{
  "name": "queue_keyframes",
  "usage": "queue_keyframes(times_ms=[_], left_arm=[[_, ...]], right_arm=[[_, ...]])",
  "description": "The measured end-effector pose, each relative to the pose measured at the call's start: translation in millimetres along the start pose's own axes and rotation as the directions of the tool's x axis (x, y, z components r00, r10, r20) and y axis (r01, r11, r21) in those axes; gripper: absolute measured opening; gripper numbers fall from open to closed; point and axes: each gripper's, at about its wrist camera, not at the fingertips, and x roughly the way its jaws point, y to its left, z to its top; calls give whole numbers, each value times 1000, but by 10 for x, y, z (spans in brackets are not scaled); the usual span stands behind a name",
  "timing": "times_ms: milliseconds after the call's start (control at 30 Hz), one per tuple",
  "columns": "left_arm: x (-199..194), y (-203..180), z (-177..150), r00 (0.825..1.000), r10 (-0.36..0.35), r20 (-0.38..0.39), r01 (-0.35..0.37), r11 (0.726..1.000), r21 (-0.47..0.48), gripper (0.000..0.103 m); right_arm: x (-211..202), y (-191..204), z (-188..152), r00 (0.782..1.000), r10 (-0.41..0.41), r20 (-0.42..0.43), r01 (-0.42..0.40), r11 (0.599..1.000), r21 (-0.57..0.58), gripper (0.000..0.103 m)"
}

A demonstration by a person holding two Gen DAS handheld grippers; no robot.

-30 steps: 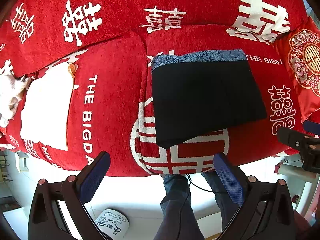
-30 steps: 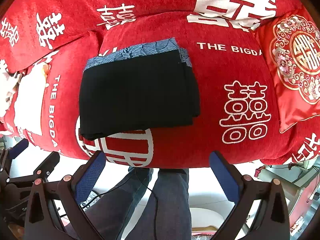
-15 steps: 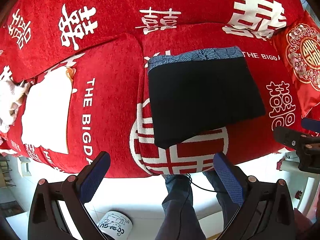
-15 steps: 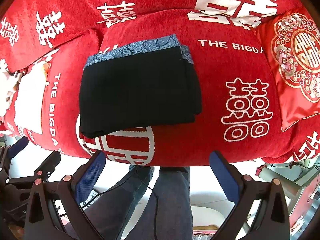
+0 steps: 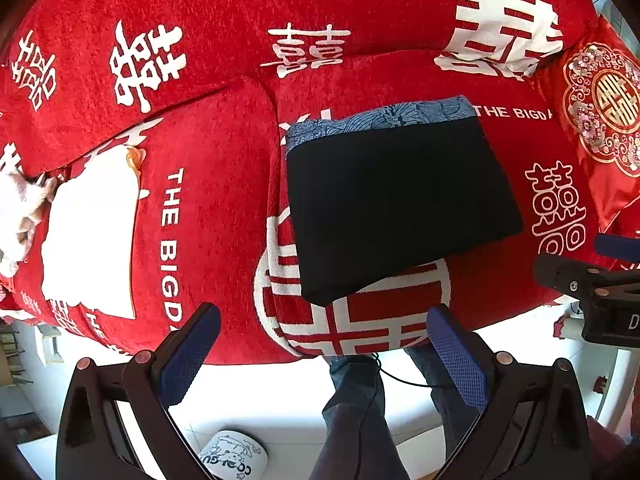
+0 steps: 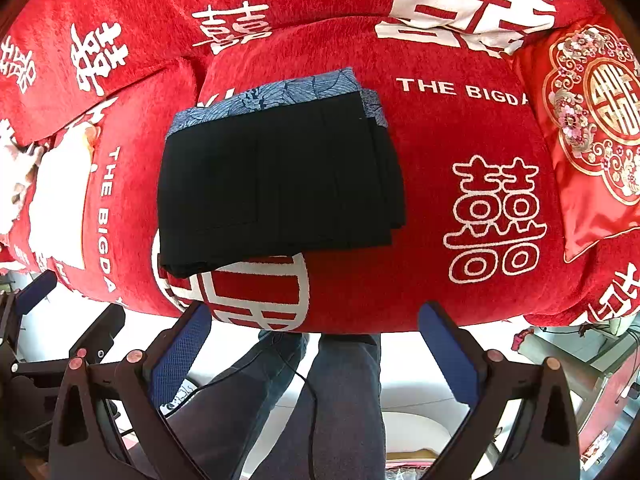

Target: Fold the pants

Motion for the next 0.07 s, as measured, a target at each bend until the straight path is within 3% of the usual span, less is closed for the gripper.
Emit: queue_keyframes(times_ms=[67], left_arm=[[-2, -9, 1, 1000, -10, -3, 10, 1000, -1, 103]], right_arm=[[6, -10, -5, 1000, 0, 0, 0, 1000, 6, 103]])
